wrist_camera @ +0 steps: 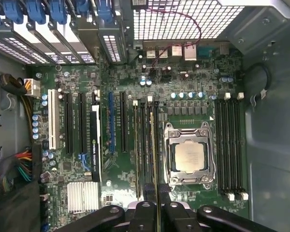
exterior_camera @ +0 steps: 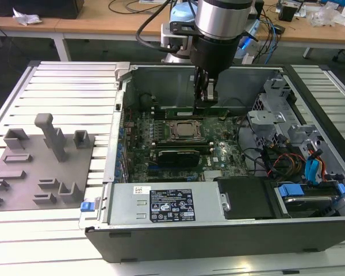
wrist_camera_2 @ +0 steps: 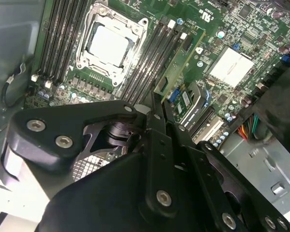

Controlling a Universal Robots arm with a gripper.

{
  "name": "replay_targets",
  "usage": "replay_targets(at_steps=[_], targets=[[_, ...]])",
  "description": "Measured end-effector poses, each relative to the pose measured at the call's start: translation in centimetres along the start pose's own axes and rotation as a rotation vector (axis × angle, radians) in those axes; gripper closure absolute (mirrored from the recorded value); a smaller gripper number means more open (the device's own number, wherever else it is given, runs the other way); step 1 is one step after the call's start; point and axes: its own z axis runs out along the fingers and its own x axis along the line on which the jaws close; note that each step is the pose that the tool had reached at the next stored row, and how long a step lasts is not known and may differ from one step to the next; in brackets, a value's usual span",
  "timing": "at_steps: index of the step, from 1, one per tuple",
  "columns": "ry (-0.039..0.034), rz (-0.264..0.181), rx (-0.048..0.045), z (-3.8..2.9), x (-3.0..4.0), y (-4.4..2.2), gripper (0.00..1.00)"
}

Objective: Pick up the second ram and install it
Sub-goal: 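Insert the second ram into the second slot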

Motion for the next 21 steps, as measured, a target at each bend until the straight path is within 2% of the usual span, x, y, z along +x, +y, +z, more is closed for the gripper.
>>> replay_targets(at_steps=[6, 21], targets=[[0.0, 0.0, 0.0, 0.8, 0.02, -0.03, 0.86], [0.0002, 0.0, -0.0001, 2.29, 0.1, -0.08, 0.86]])
